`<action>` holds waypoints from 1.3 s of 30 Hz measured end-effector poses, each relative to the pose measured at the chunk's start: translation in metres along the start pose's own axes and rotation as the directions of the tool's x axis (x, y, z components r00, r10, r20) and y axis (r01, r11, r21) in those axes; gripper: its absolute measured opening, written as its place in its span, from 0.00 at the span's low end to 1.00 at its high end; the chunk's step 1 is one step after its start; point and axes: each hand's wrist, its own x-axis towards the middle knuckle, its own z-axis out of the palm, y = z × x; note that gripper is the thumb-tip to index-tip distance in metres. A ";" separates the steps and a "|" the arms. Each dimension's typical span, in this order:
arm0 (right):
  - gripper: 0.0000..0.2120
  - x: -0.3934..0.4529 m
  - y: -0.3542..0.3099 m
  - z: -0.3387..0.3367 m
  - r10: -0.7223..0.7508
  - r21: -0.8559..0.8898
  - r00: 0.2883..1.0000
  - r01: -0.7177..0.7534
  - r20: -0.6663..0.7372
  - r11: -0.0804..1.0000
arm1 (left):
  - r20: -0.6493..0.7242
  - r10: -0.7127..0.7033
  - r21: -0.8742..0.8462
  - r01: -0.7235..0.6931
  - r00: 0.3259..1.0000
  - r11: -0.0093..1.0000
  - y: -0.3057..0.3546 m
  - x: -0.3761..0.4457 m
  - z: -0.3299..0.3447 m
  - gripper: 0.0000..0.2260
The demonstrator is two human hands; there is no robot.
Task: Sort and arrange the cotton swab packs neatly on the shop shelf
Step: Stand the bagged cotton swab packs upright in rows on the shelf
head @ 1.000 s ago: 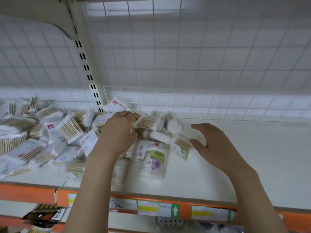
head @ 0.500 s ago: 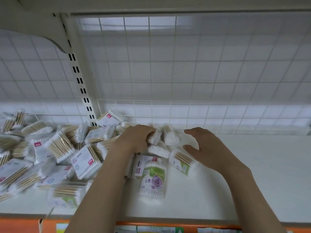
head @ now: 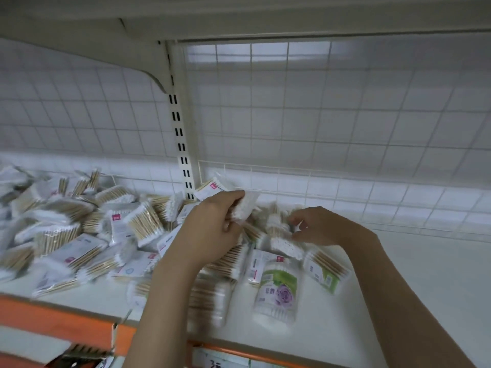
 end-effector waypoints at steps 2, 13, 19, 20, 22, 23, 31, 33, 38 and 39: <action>0.18 0.010 -0.003 0.000 0.015 -0.048 0.995 -0.010 0.103 0.999 | -0.026 -0.033 -0.011 0.033 0.999 0.999 -0.001 -0.009 -0.002 0.25; 0.17 0.032 -0.017 0.005 0.016 -0.136 0.957 0.025 0.290 0.990 | -0.095 -0.165 0.009 0.167 0.982 0.986 -0.004 -0.031 -0.001 0.24; 0.17 0.028 -0.021 0.023 -0.004 -0.082 1.000 0.005 0.011 0.997 | -0.143 -0.171 -0.100 0.158 0.975 0.982 -0.005 -0.029 0.009 0.22; 0.18 0.025 -0.021 0.024 0.008 -0.052 0.998 -0.011 -0.064 0.999 | -0.130 -0.171 -0.146 0.152 0.977 0.978 -0.005 -0.028 0.010 0.21; 0.13 0.019 -0.022 0.024 -0.009 0.023 0.976 0.015 -0.216 1.000 | -0.106 -0.162 -0.220 0.136 0.981 0.966 -0.005 -0.026 0.013 0.22; 0.10 0.016 -0.023 0.024 -0.015 0.052 0.959 0.031 -0.283 0.998 | -0.102 -0.153 -0.242 0.125 0.983 0.962 -0.005 -0.024 0.015 0.23; 0.09 -0.036 -0.031 0.020 0.041 0.349 0.845 0.176 -0.534 0.920 | -0.068 -0.009 -0.178 -0.004 0.998 0.984 0.005 -0.014 0.022 0.31; 0.12 -0.051 -0.028 0.020 0.050 0.375 0.828 0.199 -0.559 0.906 | -0.073 0.001 -0.157 -0.012 0.997 0.988 0.013 -0.011 0.023 0.30; 0.23 -0.082 -0.013 0.019 0.136 0.408 0.776 0.167 -0.615 0.898 | -0.075 0.024 -0.090 -0.031 0.997 0.995 0.041 -0.004 0.036 0.32; 0.25 -0.089 -0.009 0.019 0.148 0.411 0.767 0.161 -0.624 0.897 | -0.067 0.028 -0.085 -0.034 0.997 0.996 0.047 -0.003 0.039 0.34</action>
